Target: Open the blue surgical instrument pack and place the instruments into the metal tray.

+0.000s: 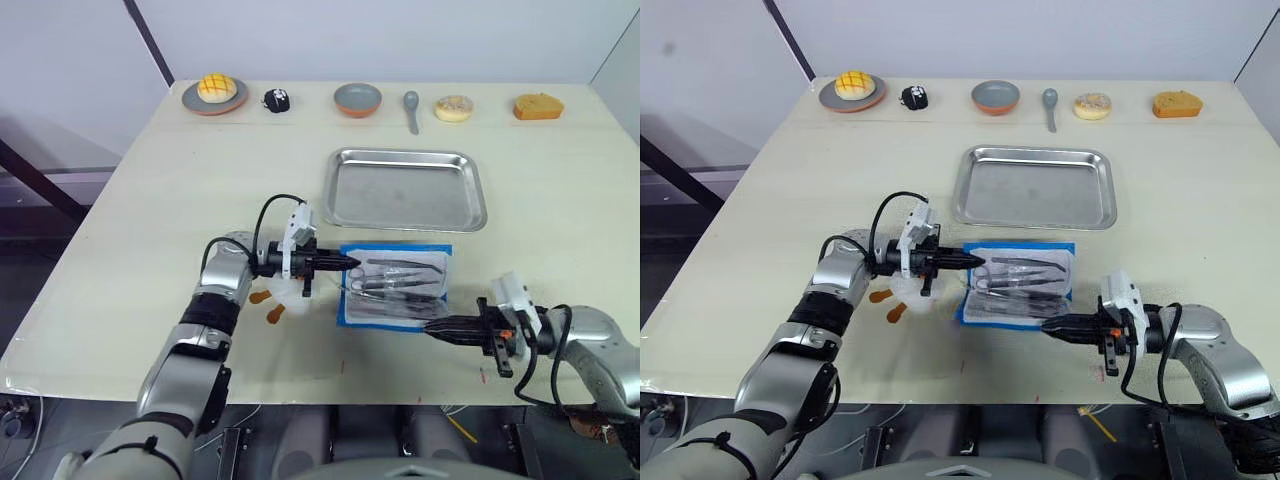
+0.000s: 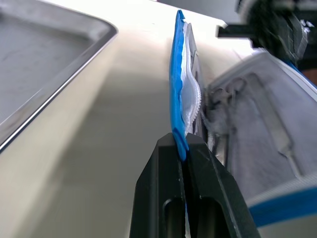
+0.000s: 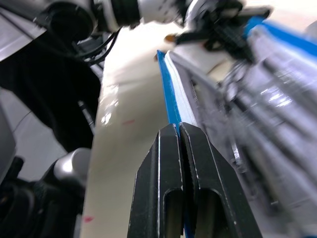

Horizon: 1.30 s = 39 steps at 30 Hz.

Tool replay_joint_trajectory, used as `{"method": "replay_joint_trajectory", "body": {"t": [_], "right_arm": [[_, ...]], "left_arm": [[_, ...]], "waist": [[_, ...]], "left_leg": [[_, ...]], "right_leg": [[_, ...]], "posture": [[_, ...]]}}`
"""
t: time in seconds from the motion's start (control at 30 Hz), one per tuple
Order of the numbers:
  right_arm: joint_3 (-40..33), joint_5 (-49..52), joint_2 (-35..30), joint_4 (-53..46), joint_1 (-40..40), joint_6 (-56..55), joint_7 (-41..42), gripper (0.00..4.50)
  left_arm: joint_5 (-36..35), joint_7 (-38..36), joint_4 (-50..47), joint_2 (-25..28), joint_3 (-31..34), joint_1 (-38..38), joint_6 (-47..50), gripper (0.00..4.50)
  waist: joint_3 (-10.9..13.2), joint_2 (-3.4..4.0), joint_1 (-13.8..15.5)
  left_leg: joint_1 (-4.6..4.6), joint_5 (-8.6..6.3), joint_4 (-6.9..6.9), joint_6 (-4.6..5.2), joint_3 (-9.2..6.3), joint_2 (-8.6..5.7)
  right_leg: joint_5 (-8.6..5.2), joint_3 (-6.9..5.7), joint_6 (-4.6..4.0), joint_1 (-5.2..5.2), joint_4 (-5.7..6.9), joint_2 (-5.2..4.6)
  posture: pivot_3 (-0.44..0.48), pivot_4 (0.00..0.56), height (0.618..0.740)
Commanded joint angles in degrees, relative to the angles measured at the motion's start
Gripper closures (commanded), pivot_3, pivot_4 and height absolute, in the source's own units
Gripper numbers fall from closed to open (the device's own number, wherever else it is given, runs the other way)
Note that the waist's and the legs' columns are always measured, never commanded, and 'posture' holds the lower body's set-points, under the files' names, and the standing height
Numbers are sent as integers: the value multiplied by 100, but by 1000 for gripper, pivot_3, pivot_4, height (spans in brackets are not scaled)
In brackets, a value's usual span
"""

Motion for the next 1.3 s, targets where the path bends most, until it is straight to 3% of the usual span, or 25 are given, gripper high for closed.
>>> {"method": "replay_joint_trajectory", "body": {"t": [0.03, 0.3, 0.67, 1.3], "right_arm": [[126, -246, 67, 146, 42, -268, -22, 4413], [332, -544, 196, 546, 89, -512, -17, 4413], [461, -877, 327, 951, 104, -783, -65, 4413], [123, -811, 239, 1183, 181, -762, -209, 4413]], "left_arm": [[60, 192, 145, -114, -37, -68, 248, 4500], [629, 502, 1408, -324, -194, -641, -104, 4500], [1049, 197, 2611, -549, -238, -1256, -759, 4500], [1251, 71, 2930, -568, -147, -1324, -1105, 4500]], "waist": [[0, 0, 5], [-2, -2, 12], [-7, -8, 10], [-10, -12, 10]], "left_leg": [[0, 0, 0, 0, 0, 0], [3, 12, 1, -20, 0, -4], [14, 12, 1, -21, -6, -4], [30, 0, 2, 1, -12, -4]], "right_leg": [[0, 0, 0, 0, 0, 0], [0, -3, 0, 5, -1, 0], [0, -11, 0, 22, -6, 0], [0, -14, 1, 41, -8, -1]], "posture": [[0, 150, 740], [0, 150, 740], [0, 150, 740], [0, 150, 740]]}}
